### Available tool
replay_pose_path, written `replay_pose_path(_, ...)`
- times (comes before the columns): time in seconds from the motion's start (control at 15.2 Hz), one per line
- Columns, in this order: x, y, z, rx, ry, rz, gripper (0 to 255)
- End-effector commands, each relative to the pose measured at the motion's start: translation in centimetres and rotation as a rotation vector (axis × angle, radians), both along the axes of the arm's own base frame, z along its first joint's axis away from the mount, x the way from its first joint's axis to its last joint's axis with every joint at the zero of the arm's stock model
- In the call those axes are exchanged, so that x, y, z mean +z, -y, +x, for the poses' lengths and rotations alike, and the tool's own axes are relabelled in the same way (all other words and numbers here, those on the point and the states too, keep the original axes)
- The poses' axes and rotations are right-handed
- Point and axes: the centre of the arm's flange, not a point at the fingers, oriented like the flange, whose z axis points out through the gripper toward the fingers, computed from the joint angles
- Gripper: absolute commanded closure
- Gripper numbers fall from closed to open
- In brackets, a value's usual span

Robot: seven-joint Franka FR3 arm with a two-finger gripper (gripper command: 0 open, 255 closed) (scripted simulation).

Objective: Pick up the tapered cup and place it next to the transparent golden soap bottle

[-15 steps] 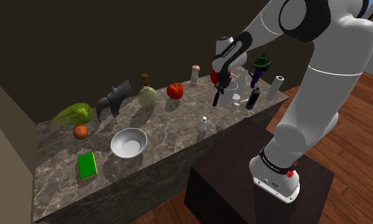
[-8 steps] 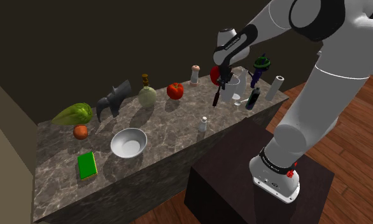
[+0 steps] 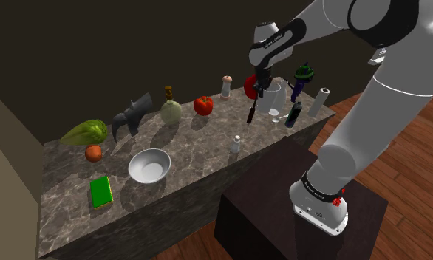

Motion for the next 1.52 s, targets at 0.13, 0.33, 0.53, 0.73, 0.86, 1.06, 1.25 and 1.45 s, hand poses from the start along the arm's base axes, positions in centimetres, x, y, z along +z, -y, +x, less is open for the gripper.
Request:
replay_pose_path(0.13,2.1,0.0,-0.1,0.000,0.000,0.000,255)
replay_pose_path(0.33,3.7,0.0,-0.1,0.000,0.000,0.000,255)
replay_pose_path(0.53,5.3,0.0,-0.1,0.000,0.000,0.000,255)
replay_pose_path(0.73,6.9,0.0,-0.1,0.000,0.000,0.000,255)
replay_pose_path(0.86,7.9,0.0,-0.1,0.000,0.000,0.000,255)
replay_pose_path(1.06,9.5,0.0,-0.1,0.000,0.000,0.000,255)
replay_pose_path(1.25,11.1,0.0,-0.1,0.000,0.000,0.000,255)
replay_pose_path(1.45,12.7,0.0,-0.1,0.000,0.000,0.000,255)
